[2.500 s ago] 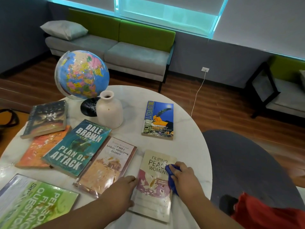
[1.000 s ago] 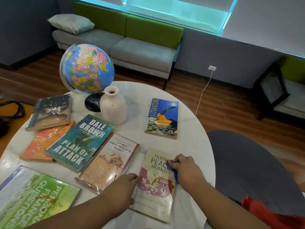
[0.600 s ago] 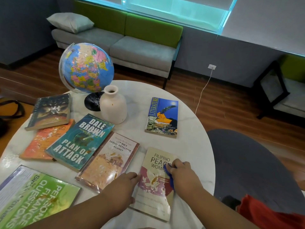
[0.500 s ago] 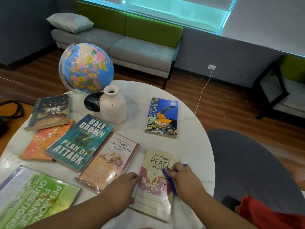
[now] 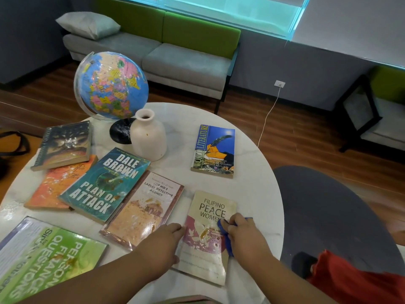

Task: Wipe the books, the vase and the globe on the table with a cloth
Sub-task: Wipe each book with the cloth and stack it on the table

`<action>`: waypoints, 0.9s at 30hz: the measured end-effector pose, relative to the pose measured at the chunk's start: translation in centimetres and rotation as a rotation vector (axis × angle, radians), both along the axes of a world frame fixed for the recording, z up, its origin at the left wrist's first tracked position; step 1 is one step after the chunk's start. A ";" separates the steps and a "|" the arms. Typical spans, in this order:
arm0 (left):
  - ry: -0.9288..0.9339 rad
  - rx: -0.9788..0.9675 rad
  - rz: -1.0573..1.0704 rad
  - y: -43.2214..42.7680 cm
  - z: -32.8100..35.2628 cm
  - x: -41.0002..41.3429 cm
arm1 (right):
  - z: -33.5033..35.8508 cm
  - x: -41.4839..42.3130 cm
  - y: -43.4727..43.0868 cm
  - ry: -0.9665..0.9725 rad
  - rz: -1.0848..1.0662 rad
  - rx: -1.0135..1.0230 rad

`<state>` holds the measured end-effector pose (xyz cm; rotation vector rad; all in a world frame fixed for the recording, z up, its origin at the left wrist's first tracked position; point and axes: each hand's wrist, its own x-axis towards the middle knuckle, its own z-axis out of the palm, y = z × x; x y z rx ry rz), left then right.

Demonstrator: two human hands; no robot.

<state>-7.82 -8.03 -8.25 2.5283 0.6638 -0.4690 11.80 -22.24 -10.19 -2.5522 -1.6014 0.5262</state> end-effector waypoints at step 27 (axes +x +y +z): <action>0.008 0.016 -0.009 0.0 -0.1 0.0 | 0.2 -1.1 -1.4 -0.033 0.083 -0.035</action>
